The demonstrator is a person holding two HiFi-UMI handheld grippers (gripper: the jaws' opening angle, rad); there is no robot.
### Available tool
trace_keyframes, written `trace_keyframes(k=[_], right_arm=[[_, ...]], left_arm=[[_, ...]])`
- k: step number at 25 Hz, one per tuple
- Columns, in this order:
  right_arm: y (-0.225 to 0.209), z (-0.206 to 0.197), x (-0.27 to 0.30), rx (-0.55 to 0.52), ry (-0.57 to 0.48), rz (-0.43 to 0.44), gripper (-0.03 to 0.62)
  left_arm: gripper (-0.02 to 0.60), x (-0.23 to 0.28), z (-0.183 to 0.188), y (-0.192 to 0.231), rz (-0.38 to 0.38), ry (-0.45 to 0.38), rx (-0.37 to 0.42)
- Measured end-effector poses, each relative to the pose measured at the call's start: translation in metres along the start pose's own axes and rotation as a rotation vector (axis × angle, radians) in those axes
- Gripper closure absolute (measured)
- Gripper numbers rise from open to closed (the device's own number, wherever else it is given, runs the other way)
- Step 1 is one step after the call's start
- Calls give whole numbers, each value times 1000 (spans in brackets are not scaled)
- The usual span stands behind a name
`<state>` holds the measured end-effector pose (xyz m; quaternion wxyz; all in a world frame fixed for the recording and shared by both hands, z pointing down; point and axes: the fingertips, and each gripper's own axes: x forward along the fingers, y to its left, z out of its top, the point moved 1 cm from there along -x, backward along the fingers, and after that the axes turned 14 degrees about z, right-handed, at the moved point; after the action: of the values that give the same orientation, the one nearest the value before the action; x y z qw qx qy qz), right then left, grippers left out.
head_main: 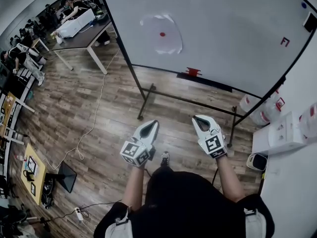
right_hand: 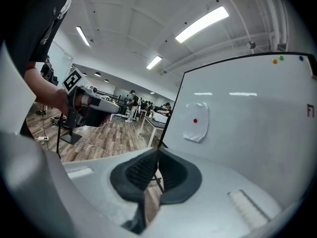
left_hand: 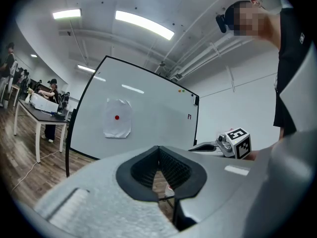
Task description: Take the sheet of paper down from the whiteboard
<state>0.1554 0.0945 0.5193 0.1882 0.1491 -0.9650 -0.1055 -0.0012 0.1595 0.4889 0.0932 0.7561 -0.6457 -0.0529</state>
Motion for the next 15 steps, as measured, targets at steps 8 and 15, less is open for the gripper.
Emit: trace_keyframes(k=[8,15], right_arm=[[-28,11,49,27,8,-21,588],[-44,26,111,8,13,4,589]], left_arm=[[571,32,14,49,-18,2,1],[571,50,25,109,3,-14,-4]])
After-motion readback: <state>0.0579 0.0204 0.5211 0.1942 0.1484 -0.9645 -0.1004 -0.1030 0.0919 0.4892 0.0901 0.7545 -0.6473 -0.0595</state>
